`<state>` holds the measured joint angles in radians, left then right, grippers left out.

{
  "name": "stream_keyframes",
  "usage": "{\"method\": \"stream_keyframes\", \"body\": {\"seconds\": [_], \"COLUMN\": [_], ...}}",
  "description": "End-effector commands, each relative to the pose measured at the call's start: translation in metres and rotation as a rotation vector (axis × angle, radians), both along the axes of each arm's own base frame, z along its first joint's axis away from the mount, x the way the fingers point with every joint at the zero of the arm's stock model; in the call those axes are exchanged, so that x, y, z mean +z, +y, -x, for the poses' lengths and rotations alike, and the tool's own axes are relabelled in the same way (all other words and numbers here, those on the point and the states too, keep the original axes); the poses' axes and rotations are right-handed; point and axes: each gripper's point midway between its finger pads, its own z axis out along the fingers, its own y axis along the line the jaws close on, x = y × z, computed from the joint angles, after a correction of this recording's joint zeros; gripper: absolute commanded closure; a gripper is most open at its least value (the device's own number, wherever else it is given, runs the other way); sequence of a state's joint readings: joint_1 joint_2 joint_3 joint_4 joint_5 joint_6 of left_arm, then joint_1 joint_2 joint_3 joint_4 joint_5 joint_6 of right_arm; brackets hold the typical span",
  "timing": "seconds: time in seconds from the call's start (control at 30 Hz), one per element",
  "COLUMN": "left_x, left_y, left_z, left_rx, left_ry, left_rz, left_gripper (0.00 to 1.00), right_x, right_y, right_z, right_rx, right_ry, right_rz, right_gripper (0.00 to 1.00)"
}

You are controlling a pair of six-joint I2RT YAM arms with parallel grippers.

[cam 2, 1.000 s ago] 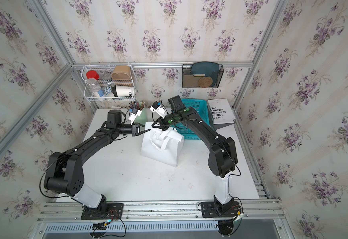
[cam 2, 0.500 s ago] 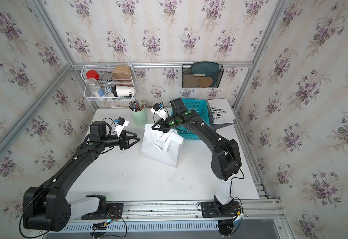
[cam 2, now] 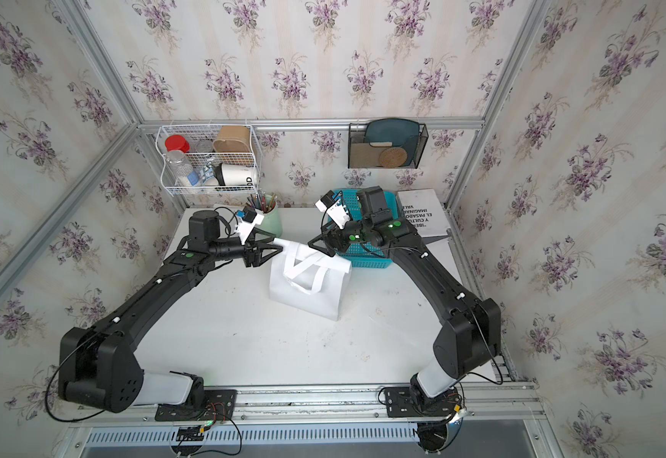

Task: Place the ice pack in the delivery bag
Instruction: Seal the delivery bag at the center of the board.

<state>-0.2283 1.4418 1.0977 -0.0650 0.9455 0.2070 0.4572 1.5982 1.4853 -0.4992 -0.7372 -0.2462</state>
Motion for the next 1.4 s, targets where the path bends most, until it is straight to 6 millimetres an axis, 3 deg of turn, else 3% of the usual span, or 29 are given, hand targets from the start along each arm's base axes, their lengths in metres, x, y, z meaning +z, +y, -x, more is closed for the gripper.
{"method": "stream_keyframes", "body": {"seconds": [0.0, 0.13, 0.3, 0.4, 0.5, 0.57, 0.73, 0.8, 0.83, 0.9, 1.0, 1.1, 1.17, 1.37], "left_x": [0.000, -0.015, -0.028, -0.022, -0.020, -0.020, -0.014, -0.010, -0.008, -0.006, -0.005, -0.007, -0.008, -0.005], "left_y": [-0.013, -0.019, -0.020, -0.022, -0.019, -0.015, -0.009, -0.009, -0.010, -0.010, -0.010, -0.011, -0.011, -0.012], "left_z": [0.002, 0.005, -0.001, 0.000, -0.003, -0.008, -0.011, -0.009, -0.008, -0.007, -0.004, -0.003, -0.003, -0.006], "left_rx": [-0.068, -0.108, -0.104, -0.120, -0.109, -0.090, -0.086, -0.097, -0.100, -0.105, -0.113, -0.122, -0.128, -0.128], "left_ry": [0.004, 0.050, 0.121, 0.121, 0.120, 0.140, 0.172, 0.172, 0.172, 0.171, 0.176, 0.182, 0.190, 0.188], "left_rz": [0.025, 0.008, -0.025, -0.013, -0.007, 0.004, 0.042, 0.048, 0.053, 0.058, 0.064, 0.070, 0.073, 0.080], "left_gripper": [0.37, 0.43, 0.75, 0.87, 1.00, 1.00, 1.00, 1.00, 1.00, 1.00, 1.00, 1.00, 1.00, 1.00], "right_x": [-0.016, -0.027, -0.046, -0.061, -0.056, -0.048, -0.040, -0.033, -0.027, -0.019, -0.031, -0.054, -0.060, -0.046], "right_y": [-0.001, 0.004, 0.014, 0.014, 0.012, 0.010, 0.003, 0.002, 0.001, -0.006, -0.024, -0.038, -0.040, -0.031], "right_z": [0.005, 0.010, 0.007, 0.004, 0.001, 0.000, -0.002, 0.000, 0.003, 0.010, 0.018, 0.019, 0.012, -0.004], "right_rx": [0.002, 0.025, 0.052, 0.063, 0.067, 0.063, 0.041, 0.030, 0.030, 0.015, -0.031, -0.066, -0.093, -0.107], "right_ry": [0.035, 0.060, 0.102, 0.150, 0.133, 0.098, 0.088, 0.089, 0.083, 0.052, 0.033, 0.049, 0.058, 0.036], "right_rz": [0.028, 0.035, 0.096, 0.160, 0.169, 0.156, 0.136, 0.128, 0.124, 0.139, 0.216, 0.305, 0.333, 0.298], "right_gripper": [0.20, 0.23, 0.33, 0.56, 0.91, 1.00, 0.99, 0.60, 0.46, 0.27, 0.14, 0.16, 0.24, 0.80]}}
